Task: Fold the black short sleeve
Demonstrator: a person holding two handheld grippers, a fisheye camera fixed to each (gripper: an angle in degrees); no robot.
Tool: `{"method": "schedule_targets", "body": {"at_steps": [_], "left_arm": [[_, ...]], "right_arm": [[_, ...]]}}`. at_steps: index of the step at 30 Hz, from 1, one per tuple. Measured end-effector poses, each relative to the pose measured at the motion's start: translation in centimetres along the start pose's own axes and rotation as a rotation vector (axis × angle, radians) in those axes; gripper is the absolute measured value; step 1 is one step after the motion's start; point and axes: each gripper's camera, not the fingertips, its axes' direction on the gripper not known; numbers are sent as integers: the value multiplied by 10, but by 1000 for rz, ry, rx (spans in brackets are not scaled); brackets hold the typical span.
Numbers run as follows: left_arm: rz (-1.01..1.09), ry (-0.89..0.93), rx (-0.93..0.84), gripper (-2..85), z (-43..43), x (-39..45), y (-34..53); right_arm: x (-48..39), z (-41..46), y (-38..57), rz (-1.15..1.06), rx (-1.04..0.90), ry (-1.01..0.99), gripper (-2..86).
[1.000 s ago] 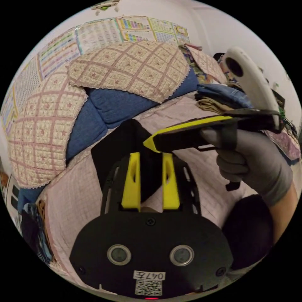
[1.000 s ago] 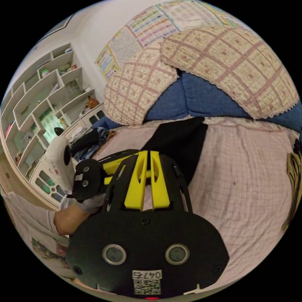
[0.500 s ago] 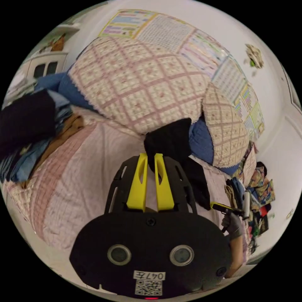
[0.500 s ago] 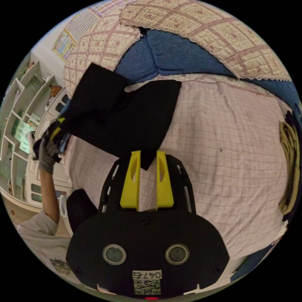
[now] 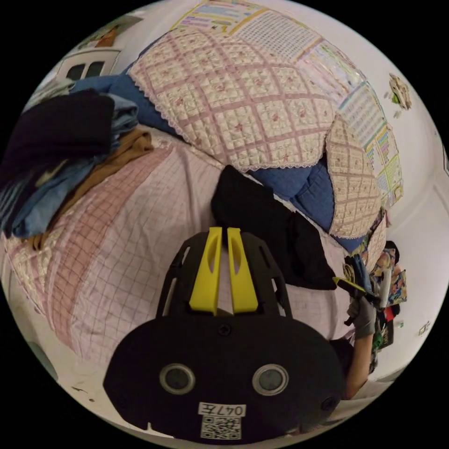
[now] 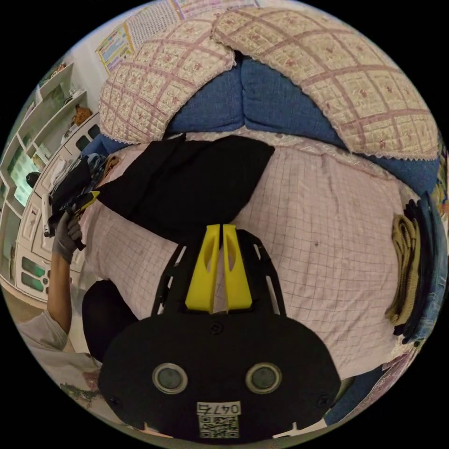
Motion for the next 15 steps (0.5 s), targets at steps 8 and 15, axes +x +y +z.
{"method": "schedule_targets", "body": {"at_steps": [8, 15], "left_arm": [[98, -210, -117, 99, 2, 12, 41], [273, -118, -3, 86, -23, 60, 76]], "right_arm": [[-23, -24, 15, 13, -16, 211, 41], [-139, -21, 8, -538, 44, -170, 40]]}}
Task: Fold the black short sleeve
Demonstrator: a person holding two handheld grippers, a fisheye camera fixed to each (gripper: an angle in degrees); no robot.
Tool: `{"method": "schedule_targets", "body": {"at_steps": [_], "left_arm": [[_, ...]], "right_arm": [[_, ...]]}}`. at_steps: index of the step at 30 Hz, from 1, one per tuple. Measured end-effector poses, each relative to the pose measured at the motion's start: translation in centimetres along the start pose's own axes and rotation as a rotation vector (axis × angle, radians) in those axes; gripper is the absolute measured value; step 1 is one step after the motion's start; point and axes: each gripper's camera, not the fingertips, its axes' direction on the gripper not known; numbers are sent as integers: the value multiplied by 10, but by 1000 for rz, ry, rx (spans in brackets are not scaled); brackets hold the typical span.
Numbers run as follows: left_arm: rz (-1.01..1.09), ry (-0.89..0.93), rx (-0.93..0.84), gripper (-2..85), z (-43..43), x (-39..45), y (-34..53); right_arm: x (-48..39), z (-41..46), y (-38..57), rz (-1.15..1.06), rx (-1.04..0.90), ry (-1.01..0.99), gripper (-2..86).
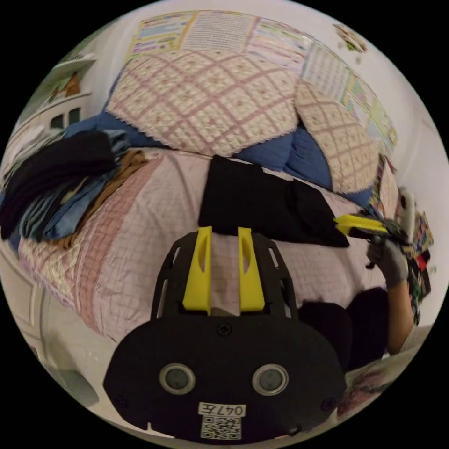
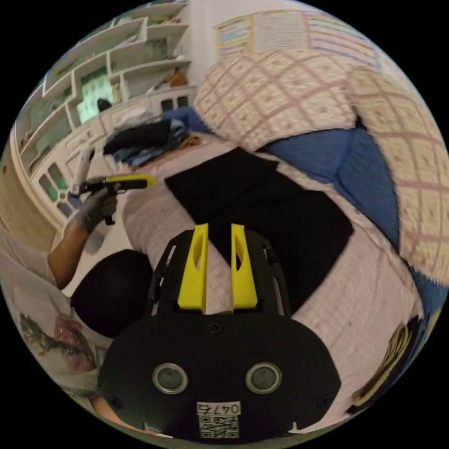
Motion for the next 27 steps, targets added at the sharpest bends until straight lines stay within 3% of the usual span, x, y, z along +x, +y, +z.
{"method": "schedule_targets", "body": {"at_steps": [4, 10, 14, 20, 27], "left_arm": [[179, 89, -51, 84, 15, 59, -5], [316, 10, -101, 75, 34, 117, -15], [327, 60, -115, 75, 42, 137, -28], [352, 50, -126, 84, 41, 159, -33], [387, 23, -106, 86, 39, 180, -33]], "right_arm": [[-30, 30, -19, -114, -165, 169, 39], [-25, 20, -7, -60, -218, 252, 16], [-8, -5, 6, -36, -199, 323, 2], [99, -122, 68, 314, 31, 312, -4], [200, -256, 275, 882, 218, 299, -10]]}}
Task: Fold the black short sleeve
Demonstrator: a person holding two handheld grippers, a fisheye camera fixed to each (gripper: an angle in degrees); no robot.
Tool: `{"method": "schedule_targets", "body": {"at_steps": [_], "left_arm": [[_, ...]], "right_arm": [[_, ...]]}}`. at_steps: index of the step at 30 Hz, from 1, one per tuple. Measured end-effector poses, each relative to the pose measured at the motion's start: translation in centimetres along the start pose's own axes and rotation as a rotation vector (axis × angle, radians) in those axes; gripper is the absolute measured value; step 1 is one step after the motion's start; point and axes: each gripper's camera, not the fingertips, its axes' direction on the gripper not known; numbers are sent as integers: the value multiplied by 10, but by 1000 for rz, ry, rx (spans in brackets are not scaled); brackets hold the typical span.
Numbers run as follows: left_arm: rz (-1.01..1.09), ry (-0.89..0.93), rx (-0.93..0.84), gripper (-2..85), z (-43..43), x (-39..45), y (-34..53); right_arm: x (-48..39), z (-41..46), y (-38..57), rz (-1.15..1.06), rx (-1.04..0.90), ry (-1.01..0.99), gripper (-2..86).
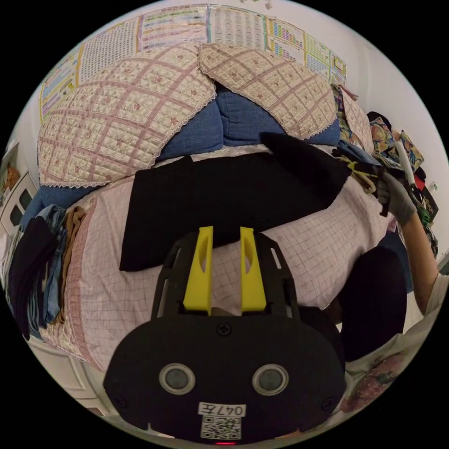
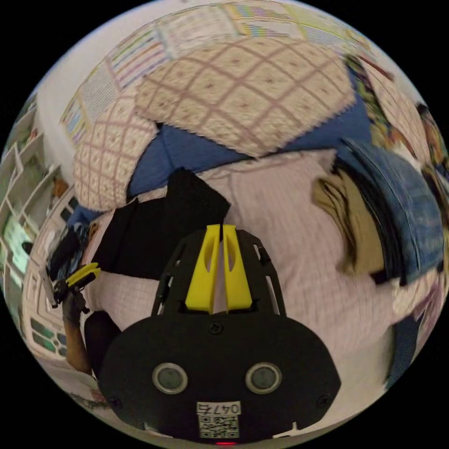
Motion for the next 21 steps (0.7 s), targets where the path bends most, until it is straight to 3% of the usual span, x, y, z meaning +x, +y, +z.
{"method": "schedule_targets", "body": {"at_steps": [6, 12, 21], "left_arm": [[61, -25, -66, 96, 19, 19, -14], [85, -111, -160, 105, 46, 19, -15], [49, -131, -131, 13, 36, -19, 13]], "right_arm": [[94, -32, 52, 161, 17, -13, -12], [138, -55, 47, 165, 22, -4, -11], [209, -100, 41, 192, 69, -94, -12]]}}
